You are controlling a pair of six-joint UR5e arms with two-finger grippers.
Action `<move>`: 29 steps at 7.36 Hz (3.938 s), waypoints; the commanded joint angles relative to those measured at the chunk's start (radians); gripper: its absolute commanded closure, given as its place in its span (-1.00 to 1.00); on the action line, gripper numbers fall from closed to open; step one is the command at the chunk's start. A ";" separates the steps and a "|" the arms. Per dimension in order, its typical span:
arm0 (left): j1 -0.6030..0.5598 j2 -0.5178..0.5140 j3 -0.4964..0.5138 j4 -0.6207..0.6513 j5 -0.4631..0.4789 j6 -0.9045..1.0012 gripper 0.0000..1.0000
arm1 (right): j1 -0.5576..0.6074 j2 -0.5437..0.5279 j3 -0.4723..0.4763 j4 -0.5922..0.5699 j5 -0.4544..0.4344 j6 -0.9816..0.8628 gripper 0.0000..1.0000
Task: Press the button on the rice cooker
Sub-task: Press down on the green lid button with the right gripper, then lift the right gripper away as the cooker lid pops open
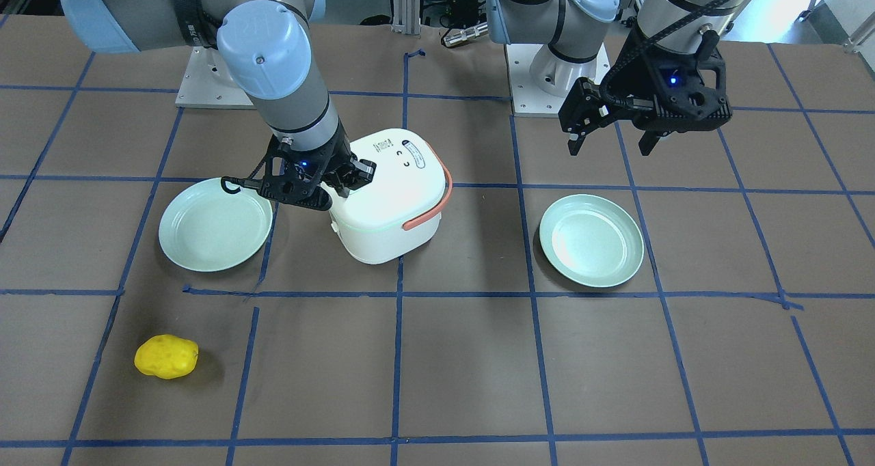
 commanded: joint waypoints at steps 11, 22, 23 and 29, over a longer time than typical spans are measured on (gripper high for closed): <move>0.000 0.000 0.000 0.000 0.000 0.001 -1.00 | 0.002 0.006 0.002 0.039 0.013 0.019 1.00; 0.000 0.000 0.000 0.000 0.000 0.001 -1.00 | -0.052 -0.026 -0.313 0.260 -0.169 -0.056 -1.00; 0.000 0.000 0.000 0.000 0.000 0.001 -1.00 | -0.133 -0.028 -0.310 0.272 -0.160 -0.102 -1.00; 0.000 0.000 0.000 0.000 0.000 0.001 -1.00 | -0.262 -0.051 -0.308 0.264 -0.160 -0.219 -1.00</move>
